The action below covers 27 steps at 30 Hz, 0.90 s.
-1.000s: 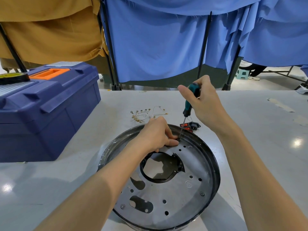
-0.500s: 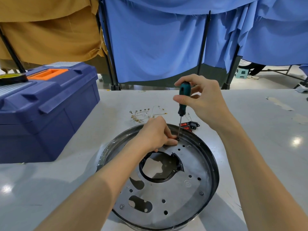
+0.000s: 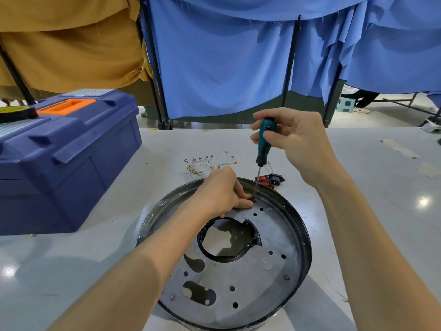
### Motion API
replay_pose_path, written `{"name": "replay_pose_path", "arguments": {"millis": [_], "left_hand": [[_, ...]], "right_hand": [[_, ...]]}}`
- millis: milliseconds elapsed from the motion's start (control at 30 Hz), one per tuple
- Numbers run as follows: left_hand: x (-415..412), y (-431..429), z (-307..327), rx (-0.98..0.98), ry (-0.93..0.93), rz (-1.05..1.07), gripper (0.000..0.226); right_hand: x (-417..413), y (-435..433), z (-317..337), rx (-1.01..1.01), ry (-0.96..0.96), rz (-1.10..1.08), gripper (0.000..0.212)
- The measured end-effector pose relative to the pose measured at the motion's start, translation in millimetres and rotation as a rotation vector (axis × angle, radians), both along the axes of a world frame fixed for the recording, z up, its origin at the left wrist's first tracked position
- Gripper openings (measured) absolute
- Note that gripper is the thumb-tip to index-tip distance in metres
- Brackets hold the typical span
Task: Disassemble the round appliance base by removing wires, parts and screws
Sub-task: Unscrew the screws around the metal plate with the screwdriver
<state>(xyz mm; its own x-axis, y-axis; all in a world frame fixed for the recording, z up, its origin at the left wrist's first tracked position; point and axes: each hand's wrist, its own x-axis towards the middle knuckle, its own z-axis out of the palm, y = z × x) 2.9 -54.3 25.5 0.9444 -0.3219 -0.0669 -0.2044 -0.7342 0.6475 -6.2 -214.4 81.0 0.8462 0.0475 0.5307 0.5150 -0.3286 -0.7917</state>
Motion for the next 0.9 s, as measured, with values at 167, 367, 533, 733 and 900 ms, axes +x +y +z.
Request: {"name": "replay_pose_path", "arguments": {"millis": [167,367,533,733,900], "left_hand": [[-0.2,0.6,-0.9,-0.011,0.006,0.006,0.015],[0.1,0.1,-1.0,-0.009,0.000,0.001,0.013],[-0.4,0.1,-0.5,-0.013,-0.001,0.012,0.018],[-1.0,0.2,-0.8,-0.017,-0.008,0.000,0.020],[-0.3,0.1,-0.7,-0.018,-0.002,0.015,0.017]], "right_hand": [[2.5,5.3,-4.5,-0.146,-0.038,-0.112,0.024],[1.5,2.0,-2.2,-0.017,-0.034,-0.062,0.033],[1.1,6.4,-1.4,-0.098,-0.024,-0.085,0.023],[3.3,3.5,-3.9,-0.026,-0.048,-0.088,0.031],[1.0,5.7,-2.5,-0.098,-0.031,-0.066,0.021]]}}
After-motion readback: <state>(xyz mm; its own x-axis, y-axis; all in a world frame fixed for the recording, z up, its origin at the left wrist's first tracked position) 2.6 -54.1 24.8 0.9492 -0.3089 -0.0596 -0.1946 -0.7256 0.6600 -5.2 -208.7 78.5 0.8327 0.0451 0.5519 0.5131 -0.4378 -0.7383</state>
